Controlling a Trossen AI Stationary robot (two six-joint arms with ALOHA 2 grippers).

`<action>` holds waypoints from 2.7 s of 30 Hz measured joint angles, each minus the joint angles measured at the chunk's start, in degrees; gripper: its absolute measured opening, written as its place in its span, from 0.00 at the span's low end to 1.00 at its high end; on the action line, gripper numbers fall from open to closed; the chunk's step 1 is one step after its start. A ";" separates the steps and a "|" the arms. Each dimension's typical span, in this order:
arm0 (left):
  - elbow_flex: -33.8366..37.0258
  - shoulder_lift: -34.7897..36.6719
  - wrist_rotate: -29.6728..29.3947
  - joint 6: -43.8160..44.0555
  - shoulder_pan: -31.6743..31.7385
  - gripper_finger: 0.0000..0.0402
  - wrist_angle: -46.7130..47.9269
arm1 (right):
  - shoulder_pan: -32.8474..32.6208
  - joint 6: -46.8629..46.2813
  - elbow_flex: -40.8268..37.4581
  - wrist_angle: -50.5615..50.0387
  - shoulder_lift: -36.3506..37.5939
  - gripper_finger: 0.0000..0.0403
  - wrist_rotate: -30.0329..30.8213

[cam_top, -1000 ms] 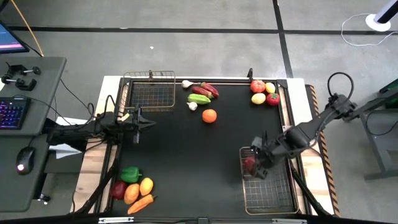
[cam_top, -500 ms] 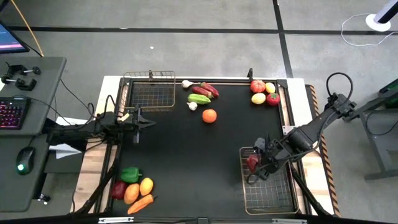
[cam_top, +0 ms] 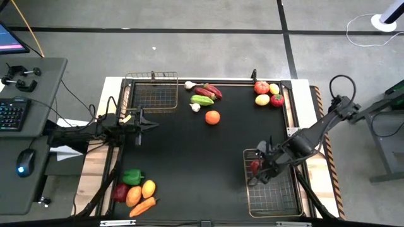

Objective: Sort produce into baskets
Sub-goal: Put the top red apple into the bottom wire basket, then put the orange into the bottom wire basket

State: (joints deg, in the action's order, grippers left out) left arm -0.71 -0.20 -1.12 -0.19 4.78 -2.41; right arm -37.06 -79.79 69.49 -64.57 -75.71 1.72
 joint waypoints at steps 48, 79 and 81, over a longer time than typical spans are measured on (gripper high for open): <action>0.00 0.01 -0.01 0.00 0.02 0.00 0.02 | 17.90 24.32 0.96 25.97 -10.14 0.99 -0.64; 0.00 0.02 -0.01 0.02 0.00 0.00 0.02 | 48.73 28.81 0.92 35.88 -26.49 0.99 19.57; 0.00 0.02 -0.01 0.00 0.00 0.00 0.02 | 49.54 28.81 0.92 37.66 -27.95 0.99 18.53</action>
State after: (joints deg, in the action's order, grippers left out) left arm -0.71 -0.19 -1.12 -0.18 4.78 -2.39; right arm 12.47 -50.98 70.41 -26.92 -103.66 20.25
